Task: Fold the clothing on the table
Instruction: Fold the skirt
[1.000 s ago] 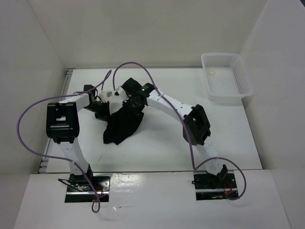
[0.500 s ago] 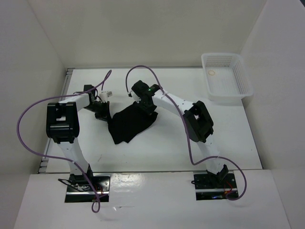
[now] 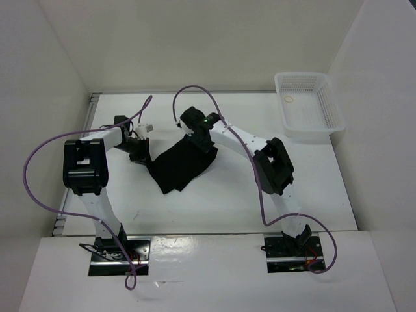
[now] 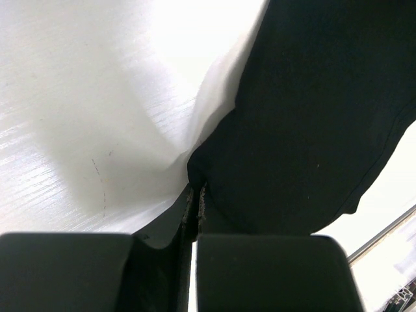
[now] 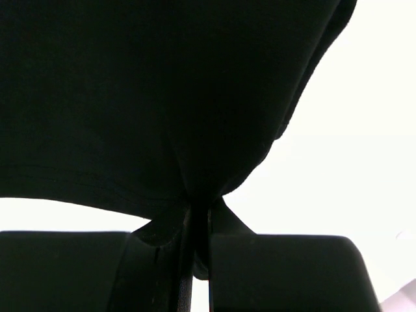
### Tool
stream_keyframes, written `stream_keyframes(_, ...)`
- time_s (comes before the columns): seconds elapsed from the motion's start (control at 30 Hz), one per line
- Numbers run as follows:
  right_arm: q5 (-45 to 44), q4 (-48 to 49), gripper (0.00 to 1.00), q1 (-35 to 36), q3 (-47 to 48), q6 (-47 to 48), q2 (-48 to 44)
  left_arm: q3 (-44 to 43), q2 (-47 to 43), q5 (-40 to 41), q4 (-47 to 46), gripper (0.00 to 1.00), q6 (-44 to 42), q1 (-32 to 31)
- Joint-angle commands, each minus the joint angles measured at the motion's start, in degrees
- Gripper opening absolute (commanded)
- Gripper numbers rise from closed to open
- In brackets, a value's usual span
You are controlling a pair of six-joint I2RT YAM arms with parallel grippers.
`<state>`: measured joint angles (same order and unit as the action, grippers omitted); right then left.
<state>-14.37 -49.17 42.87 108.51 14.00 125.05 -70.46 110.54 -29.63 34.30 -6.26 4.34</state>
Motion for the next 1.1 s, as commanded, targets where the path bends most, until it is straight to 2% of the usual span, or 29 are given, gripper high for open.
stream_keyframes(0.0,-2.9,-0.3,0.00,0.8,4.7,0.3,-4.6,0.1,0.9,0.6,0.6,0.00,-2.0,0.3)
stream_keyframes(0.37,-7.7,-3.2,0.01,7.7,9.0,1.5,-4.1,0.1,1.4,0.6,0.6,0.00,-2.0,0.3)
stream_keyframes(0.47,-7.7,-3.7,0.01,9.3,9.5,2.0,-4.1,0.1,1.4,0.6,0.6,0.00,-2.0,0.3)
stream_keyframes(0.63,-7.7,-4.3,0.09,11.8,10.6,2.5,-3.6,0.1,1.4,0.6,0.6,0.00,-2.0,0.3)
stream_keyframes(0.93,-7.2,-5.4,0.10,16.2,11.7,2.5,-0.4,0.1,2.0,0.6,0.6,0.00,-2.0,0.3)
stream_keyframes(1.07,-5.4,-6.6,0.10,17.8,15.4,2.5,3.3,-0.4,2.0,0.6,0.6,0.00,-2.0,0.3)
